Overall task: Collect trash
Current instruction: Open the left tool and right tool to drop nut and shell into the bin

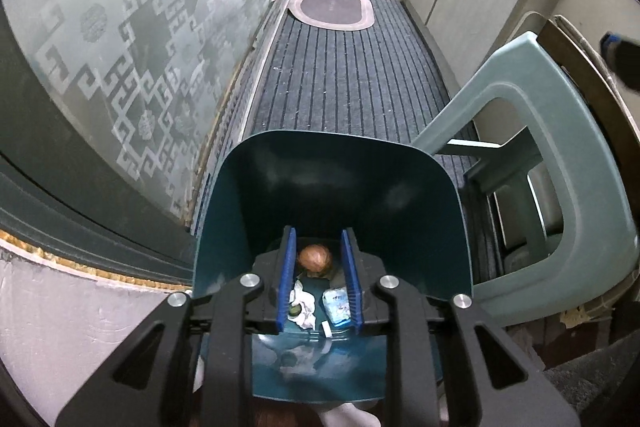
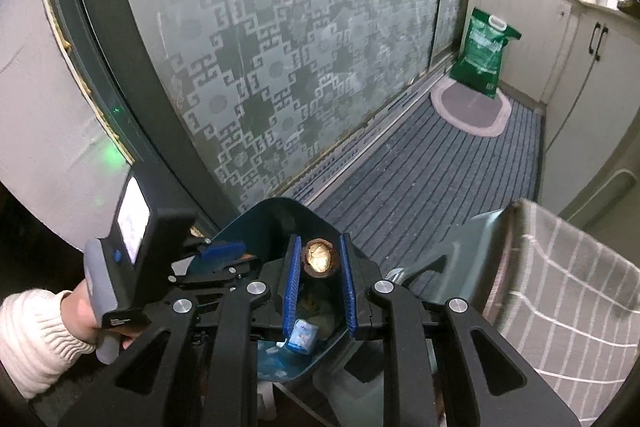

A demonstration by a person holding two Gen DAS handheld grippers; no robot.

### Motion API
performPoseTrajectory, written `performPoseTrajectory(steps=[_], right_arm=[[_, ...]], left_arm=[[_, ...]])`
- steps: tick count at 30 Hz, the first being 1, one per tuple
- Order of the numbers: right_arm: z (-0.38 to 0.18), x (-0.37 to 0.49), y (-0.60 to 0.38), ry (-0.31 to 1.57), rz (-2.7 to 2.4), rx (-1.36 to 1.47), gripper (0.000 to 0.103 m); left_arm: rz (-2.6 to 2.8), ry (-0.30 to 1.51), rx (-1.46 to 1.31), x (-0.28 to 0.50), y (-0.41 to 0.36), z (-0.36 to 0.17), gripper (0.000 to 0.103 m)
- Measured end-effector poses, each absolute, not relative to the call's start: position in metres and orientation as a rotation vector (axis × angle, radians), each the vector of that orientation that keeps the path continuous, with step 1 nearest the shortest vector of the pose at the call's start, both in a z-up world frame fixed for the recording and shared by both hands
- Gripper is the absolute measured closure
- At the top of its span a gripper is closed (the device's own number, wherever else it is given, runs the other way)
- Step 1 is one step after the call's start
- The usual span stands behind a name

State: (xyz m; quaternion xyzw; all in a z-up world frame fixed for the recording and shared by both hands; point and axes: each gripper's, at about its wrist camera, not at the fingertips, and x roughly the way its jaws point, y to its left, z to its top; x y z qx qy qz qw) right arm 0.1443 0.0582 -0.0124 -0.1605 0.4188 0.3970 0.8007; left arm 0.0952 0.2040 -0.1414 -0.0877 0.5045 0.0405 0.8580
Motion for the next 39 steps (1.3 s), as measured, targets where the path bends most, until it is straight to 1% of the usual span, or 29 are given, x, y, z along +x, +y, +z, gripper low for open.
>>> performPoseTrajectory(steps=[1,8,19,31,39], right_arm=[[-0.015,0.144,0.061,0.905,0.851,-0.347,0.084],[-0.042,0.145,0.079,0.969,0.84,-0.376,0.084],[-0.094,0.147,0.102,1.081,0.829,-0.435,0.084],[-0.16,0.138,0.119,1.229,0.842,-0.521,0.084],[-0.181,0.132,0.118,1.256,0.835,-0.569,0.084]], left_arm=[[0.085,1.06,-0.189,0.094,0.206,-0.141,0.076],[0.087,1.026,-0.209,0.086,0.216,-0.131,0.076],[0.076,0.896,-0.229,0.065,0.22,-0.085,0.082],[0.06,0.774,-0.224,0.043,0.213,-0.037,0.082],[0.056,0.734,-0.236,0.034,0.209,-0.016,0.082]])
